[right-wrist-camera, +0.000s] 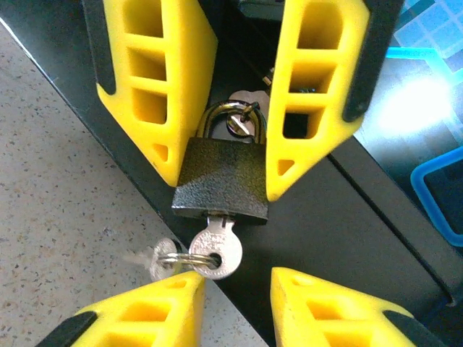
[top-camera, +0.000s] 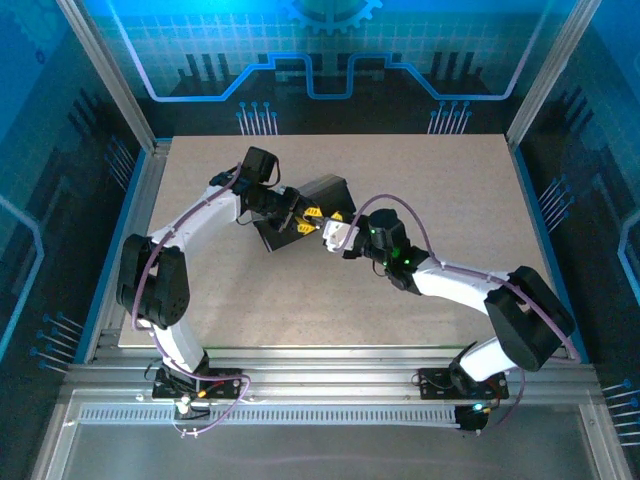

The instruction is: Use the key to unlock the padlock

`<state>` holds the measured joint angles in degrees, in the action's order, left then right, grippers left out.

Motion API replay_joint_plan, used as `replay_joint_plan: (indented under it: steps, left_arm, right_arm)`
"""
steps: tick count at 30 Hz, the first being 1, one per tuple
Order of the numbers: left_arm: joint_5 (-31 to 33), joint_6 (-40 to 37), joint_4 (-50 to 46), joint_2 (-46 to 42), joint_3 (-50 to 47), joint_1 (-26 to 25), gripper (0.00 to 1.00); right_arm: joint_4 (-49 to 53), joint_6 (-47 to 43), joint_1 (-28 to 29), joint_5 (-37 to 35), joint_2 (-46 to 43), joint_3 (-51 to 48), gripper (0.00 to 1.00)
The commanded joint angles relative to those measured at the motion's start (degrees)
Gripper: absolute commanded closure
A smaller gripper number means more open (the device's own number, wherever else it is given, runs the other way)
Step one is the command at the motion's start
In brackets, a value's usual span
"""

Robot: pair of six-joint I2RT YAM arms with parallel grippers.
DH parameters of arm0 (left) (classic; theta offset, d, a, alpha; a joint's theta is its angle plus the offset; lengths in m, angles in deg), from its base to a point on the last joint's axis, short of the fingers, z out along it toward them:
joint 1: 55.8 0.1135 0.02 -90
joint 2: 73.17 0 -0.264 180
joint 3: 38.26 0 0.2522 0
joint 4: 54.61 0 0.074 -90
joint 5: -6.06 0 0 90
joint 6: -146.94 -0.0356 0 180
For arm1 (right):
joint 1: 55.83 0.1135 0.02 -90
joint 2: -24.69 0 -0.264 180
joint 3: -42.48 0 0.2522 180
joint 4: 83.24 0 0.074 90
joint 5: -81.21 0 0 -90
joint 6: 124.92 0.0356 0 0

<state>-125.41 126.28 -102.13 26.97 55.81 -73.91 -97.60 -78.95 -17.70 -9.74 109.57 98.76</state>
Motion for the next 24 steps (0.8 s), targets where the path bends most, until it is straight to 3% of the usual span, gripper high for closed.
replay_joint_plan:
  steps: [1,11,17,24]
  left_arm:
    - [-4.71,2.9,2.19,-0.8,-0.74,-0.51,1.0]
    - [-4.66,3.53,3.35,-1.35,-1.51,-0.52,1.0]
    - [-4.48,3.31,2.51,-1.37,-1.65,-0.17,1.0]
    - [-4.12,0.67,-3.77,0.73,1.26,0.2,1.0]
  right_arm:
    - [-6.17,-1.83,3.15,1.7,0.72,0.63,0.68]
    - [-5.9,-2.9,3.76,0.38,2.22,1.18,0.73]
    - [-2.4,-2.05,2.18,1.57,-1.94,-1.21,0.63]
    - [3.33,-2.53,0.36,1.54,-8.05,-3.1,0.63]
